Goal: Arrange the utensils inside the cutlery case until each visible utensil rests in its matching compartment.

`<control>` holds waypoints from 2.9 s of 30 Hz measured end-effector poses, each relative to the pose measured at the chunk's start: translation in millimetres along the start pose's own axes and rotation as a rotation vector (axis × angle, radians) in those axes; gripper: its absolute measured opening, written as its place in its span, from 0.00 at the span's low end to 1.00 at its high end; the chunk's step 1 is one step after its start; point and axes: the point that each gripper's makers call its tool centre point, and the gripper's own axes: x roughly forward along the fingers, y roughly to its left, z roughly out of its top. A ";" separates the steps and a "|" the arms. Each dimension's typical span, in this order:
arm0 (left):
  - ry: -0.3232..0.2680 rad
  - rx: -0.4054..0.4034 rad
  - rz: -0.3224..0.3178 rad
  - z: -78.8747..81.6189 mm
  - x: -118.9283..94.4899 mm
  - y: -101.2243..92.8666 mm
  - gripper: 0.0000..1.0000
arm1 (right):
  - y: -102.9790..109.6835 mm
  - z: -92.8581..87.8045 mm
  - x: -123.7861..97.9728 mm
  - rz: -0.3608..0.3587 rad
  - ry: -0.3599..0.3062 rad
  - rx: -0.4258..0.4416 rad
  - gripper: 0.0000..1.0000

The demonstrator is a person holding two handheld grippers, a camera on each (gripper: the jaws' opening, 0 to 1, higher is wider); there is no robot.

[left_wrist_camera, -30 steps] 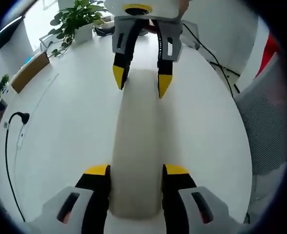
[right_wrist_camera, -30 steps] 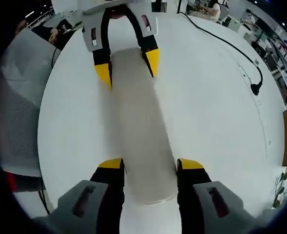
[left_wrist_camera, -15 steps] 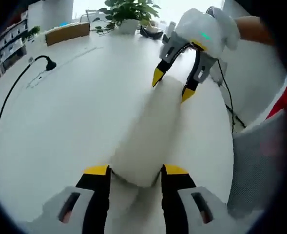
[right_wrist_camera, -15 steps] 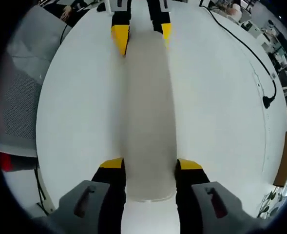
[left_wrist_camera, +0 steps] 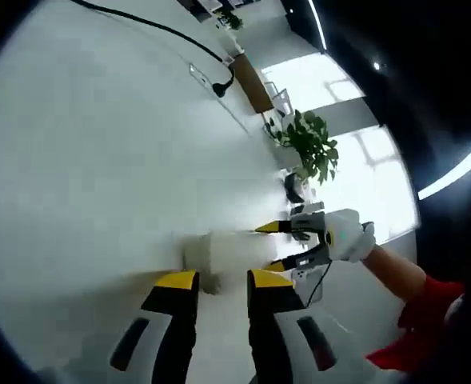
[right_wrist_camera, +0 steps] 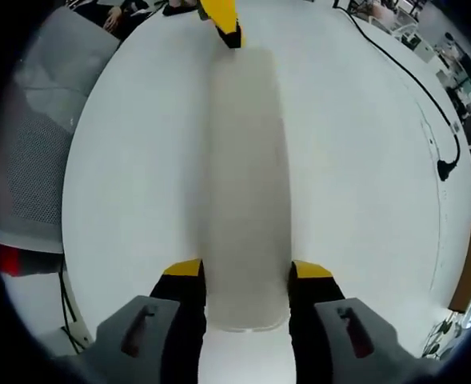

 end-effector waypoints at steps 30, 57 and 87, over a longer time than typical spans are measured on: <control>0.035 -0.053 0.068 -13.1 10.6 6.8 0.18 | 1.7 2.0 -0.6 0.015 0.034 -0.057 0.38; 0.055 0.052 0.026 11.4 10.4 3.6 0.25 | 6.3 4.0 -0.1 0.025 0.048 -0.126 0.38; 0.009 0.217 0.055 9.9 15.9 6.0 0.09 | 2.9 5.3 0.4 0.023 0.085 -0.135 0.38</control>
